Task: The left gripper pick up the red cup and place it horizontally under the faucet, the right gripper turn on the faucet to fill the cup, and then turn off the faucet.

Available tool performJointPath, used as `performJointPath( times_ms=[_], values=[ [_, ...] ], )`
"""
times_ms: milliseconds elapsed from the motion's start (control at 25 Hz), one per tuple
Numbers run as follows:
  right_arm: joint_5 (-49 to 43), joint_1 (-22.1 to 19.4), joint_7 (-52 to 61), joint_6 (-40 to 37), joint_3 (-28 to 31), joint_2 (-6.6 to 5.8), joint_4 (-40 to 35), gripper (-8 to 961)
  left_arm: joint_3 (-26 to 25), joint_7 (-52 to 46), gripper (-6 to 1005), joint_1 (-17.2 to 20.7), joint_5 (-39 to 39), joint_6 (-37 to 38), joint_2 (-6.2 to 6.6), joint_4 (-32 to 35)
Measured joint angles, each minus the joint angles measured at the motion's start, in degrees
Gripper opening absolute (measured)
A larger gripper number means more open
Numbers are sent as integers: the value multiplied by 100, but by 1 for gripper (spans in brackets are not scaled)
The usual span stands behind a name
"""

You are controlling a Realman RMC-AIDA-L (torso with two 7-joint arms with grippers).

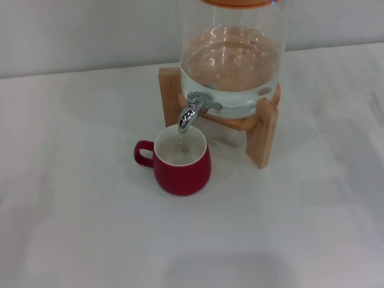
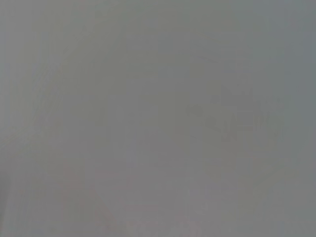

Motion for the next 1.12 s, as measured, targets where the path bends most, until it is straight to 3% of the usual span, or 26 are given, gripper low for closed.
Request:
performJointPath(
  times_ms=[440, 720, 960, 1120],
  values=[
    [22, -117, 0, 119, 27, 1, -3, 680, -55, -30, 680, -498, -633, 413, 20, 425],
    [15, -313, 124, 839, -28, 1, -43, 680, -51, 8, 680, -702, -636, 609, 22, 435],
    [-28, -393, 602, 1713, -413, 1, -389, 680, -62, 27, 680, -815, -666, 619, 51, 437],
    [-43, -502, 735, 1970, -1092, -4, -428, 681, -65, 35, 680, -948, -721, 631, 60, 562]
  ],
)
